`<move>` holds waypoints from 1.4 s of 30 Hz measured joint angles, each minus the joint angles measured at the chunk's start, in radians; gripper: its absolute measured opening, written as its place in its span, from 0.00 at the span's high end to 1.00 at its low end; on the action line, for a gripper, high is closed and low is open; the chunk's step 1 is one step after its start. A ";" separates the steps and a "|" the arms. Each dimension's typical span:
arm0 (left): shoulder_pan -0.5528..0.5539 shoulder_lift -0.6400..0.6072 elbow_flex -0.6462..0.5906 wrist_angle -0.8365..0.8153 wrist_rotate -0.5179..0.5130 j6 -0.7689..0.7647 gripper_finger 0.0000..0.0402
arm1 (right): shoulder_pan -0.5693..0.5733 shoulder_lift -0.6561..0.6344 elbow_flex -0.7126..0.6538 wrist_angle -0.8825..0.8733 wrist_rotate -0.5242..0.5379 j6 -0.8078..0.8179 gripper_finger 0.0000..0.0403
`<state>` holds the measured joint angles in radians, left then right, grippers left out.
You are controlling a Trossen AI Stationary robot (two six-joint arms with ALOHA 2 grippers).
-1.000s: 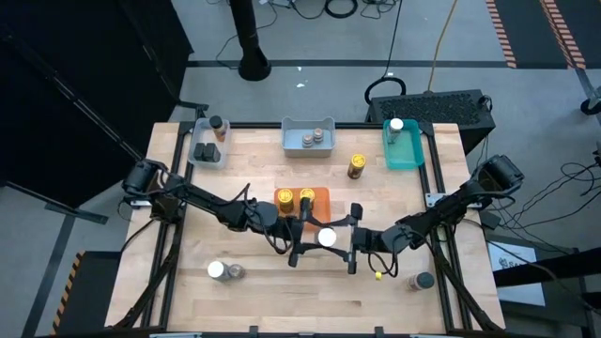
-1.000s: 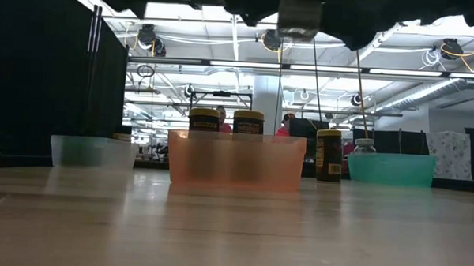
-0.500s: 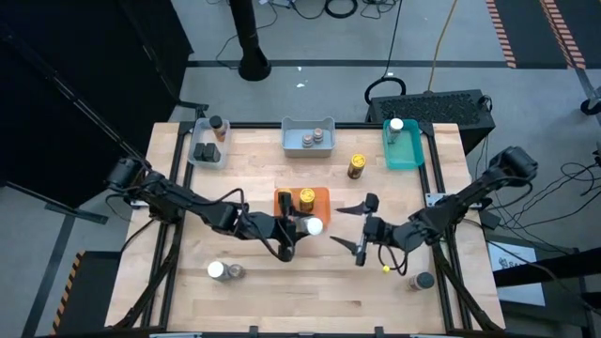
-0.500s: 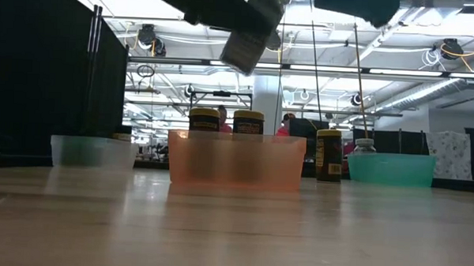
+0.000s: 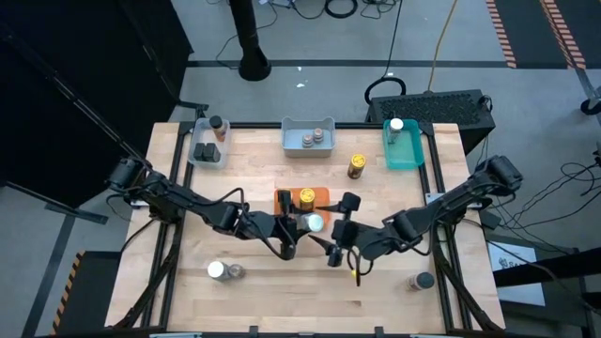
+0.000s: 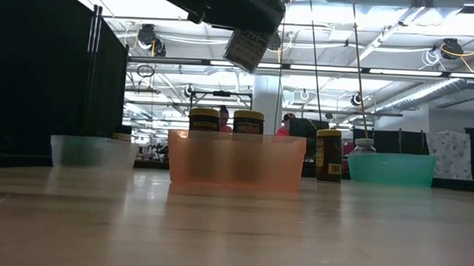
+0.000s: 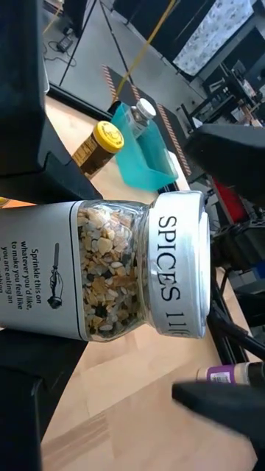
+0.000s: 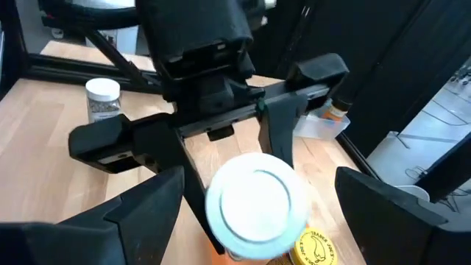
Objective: Sort spices by type
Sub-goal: Put the top white seasoning bottle into the green bin
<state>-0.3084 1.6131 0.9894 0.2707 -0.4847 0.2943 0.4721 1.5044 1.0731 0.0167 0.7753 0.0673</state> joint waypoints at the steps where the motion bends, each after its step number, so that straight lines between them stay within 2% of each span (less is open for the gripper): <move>1: -0.002 0.000 0.000 0.000 0.000 0.000 0.48 | -0.002 0.004 0.011 -0.018 -0.009 0.000 0.17; 6: -0.008 0.000 0.000 0.001 0.000 0.000 0.48 | -0.012 0.013 0.020 -0.035 -0.023 0.010 0.25; 14: -0.013 0.000 0.000 0.011 0.000 -0.002 0.48 | -0.040 0.013 0.020 -0.051 -0.099 0.025 0.56; 19: -0.014 0.000 -0.001 0.009 -0.003 -0.013 0.48 | -0.049 0.013 0.020 -0.052 -0.104 0.024 0.56; 21: -0.014 0.000 -0.001 0.008 -0.006 -0.052 0.43 | -0.051 0.008 0.020 -0.051 -0.111 0.034 0.56; 26: -0.013 0.001 0.000 -0.014 -0.111 -0.069 0.28 | -0.062 -0.041 0.019 -0.098 -0.100 0.114 0.56; 29: -0.011 0.001 0.000 -0.038 -0.122 -0.030 0.23 | -0.094 -0.098 0.019 -0.214 -0.103 0.239 0.56; 32: -0.013 0.001 0.000 -0.046 -0.165 0.006 0.22 | -0.166 -0.168 0.019 -0.390 -0.077 0.439 0.56; 36: -0.013 -0.010 0.000 -0.049 -0.260 0.063 0.22 | -0.334 -0.274 0.026 -0.648 -0.063 0.699 0.56; 42: -0.013 -0.089 0.000 -0.129 -0.382 0.082 0.22 | -0.636 -0.369 0.029 -1.042 -0.078 0.967 0.56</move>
<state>-0.3210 1.5244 0.9890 0.1415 -0.8666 0.3767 -0.1635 1.1350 1.1023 -1.0251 0.6975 1.0343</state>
